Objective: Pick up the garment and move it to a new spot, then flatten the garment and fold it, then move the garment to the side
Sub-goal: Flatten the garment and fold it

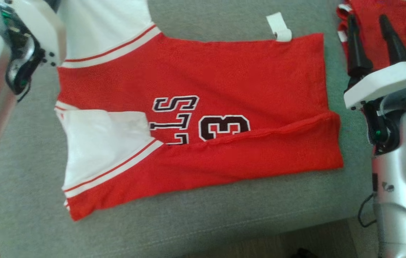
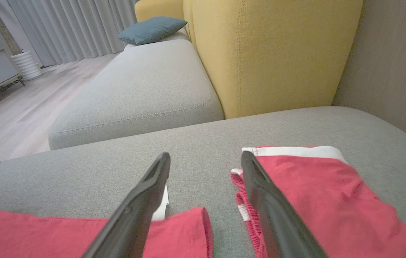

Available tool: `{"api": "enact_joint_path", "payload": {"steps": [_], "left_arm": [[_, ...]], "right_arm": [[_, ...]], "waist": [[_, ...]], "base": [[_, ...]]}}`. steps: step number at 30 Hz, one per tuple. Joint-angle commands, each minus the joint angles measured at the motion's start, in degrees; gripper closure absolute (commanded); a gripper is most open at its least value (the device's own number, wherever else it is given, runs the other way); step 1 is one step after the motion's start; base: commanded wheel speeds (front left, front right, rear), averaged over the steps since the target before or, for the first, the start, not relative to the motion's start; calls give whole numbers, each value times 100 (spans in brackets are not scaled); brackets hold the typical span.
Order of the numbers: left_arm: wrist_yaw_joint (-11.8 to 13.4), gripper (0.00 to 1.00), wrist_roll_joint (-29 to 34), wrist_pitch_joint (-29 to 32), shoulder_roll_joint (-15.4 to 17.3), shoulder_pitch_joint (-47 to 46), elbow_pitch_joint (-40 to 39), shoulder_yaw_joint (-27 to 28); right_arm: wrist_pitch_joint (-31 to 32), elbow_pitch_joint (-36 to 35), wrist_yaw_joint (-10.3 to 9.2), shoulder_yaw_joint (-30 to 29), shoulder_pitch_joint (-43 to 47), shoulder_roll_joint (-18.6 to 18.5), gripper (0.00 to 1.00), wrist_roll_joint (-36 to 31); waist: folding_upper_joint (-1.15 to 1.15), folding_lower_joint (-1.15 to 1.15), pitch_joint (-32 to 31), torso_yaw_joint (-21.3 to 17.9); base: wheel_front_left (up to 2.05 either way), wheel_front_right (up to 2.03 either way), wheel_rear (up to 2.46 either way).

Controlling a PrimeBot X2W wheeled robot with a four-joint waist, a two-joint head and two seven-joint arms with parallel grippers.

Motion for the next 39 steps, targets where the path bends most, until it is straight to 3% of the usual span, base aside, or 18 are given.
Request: {"api": "enact_joint_path", "payload": {"steps": [1,14,23,31,32,33,39], "left_arm": [[124,100,21,-144,196,-131,-316,203],[576,100,-3,-51,477,449,-1765,138],[741,100,-10,255,628,490,-2473,81],[808,100,-19,318,664,465,-2584,73],[815,100,-20,319,669,465,-2570,72],[828,100,-25,319,682,462,-2523,76],[919,100,-24,187,772,416,-2261,172]], "right_arm": [[113,-28,37,42,-228,-120,0,54],[1112,1258,37,33,-576,-585,0,918],[1580,2074,37,701,-1074,-1228,0,1300],[1891,2600,37,1094,-1379,-1480,0,1690],[1990,2646,37,1141,-1397,-1482,41,1781],[2040,2667,37,1231,-1441,-1541,100,1879],[1609,2587,37,1383,-1695,-1627,100,2029]], "waist": [[0,0,-186,243],[0,0,-252,630],[0,0,7,823],[0,0,119,893],[0,0,121,898],[0,0,125,904],[0,0,156,894]], "base": [[0,0,0],[0,0,0],[0,0,0],[0,0,0],[0,0,0],[0,0,0],[0,0,0]]}}
